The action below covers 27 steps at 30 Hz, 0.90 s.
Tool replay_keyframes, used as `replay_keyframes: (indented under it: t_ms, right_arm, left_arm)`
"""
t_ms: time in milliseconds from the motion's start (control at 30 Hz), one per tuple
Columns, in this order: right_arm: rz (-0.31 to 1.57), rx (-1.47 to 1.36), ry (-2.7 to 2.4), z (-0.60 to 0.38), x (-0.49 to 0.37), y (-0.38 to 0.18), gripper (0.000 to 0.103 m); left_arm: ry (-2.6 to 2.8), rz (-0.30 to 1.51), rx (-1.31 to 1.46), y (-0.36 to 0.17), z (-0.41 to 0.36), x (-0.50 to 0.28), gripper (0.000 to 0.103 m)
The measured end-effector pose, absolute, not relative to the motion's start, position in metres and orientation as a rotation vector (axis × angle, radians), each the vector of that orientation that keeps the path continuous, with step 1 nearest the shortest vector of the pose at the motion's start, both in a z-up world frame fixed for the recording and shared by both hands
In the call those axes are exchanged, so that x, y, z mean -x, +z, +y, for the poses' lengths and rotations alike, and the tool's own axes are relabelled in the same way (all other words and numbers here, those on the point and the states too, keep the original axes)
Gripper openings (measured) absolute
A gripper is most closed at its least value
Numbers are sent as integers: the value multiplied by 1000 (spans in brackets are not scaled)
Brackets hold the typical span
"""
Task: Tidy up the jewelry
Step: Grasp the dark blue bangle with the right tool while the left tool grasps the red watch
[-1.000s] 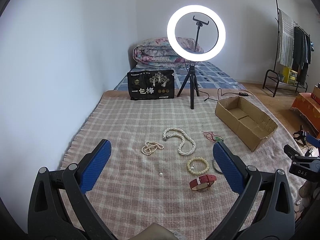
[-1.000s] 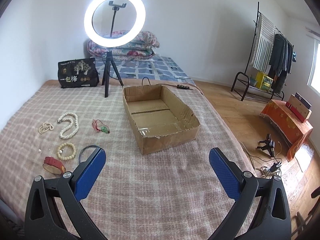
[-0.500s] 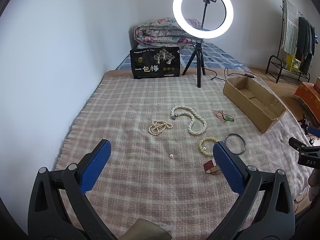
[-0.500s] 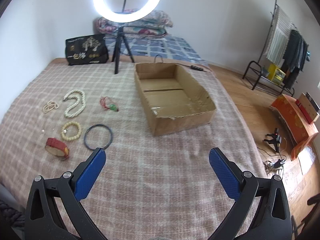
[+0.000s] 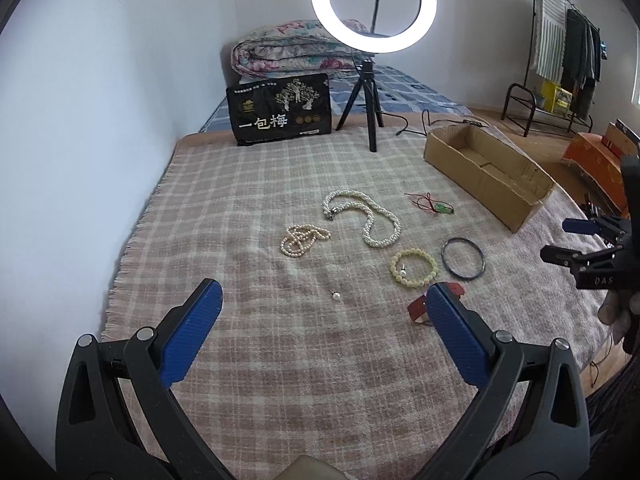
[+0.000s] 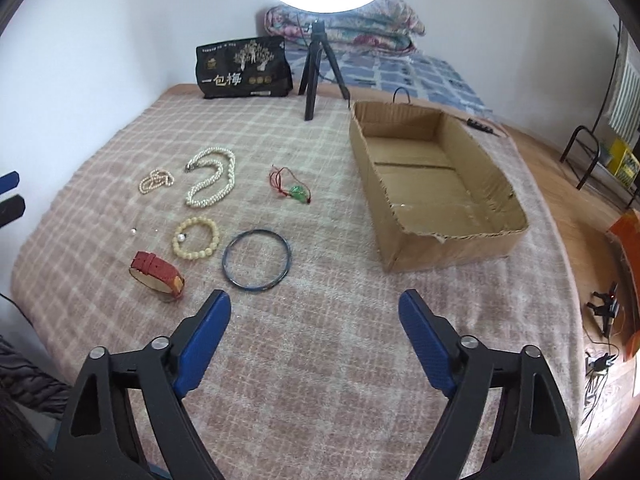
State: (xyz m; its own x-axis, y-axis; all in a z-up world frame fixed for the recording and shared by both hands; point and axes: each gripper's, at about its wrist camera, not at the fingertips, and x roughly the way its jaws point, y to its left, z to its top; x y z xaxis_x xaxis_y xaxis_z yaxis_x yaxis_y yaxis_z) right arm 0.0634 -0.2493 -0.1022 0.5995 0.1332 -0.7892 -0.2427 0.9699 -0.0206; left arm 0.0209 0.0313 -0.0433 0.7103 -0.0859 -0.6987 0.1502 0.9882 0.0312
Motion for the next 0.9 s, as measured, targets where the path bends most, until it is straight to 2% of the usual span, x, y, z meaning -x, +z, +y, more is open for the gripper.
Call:
replay_keyframes:
  t_ms: [200,267,467,833,900]
  right_arm:
    - [891,238,266,-227,-73,-102,80]
    - [907,227,291,-224,-79,-104,74]
    - [938,244,337,-212,-95,-113,58]
    - [1054,191,386,-210,-126,-140,39]
    - [1077,179,397,-210,-131,-145,33]
  left_arm:
    - [-245,830,-90,-58,11,-26,80]
    - [-275,853,-82,-63,5,-29,77]
    - [-335,888,-118,-74,-16,-30,76]
    - [-408,946,-182,-97,-40,-43,76]
    - [-431,963,-188,-102,-45,-49,69]
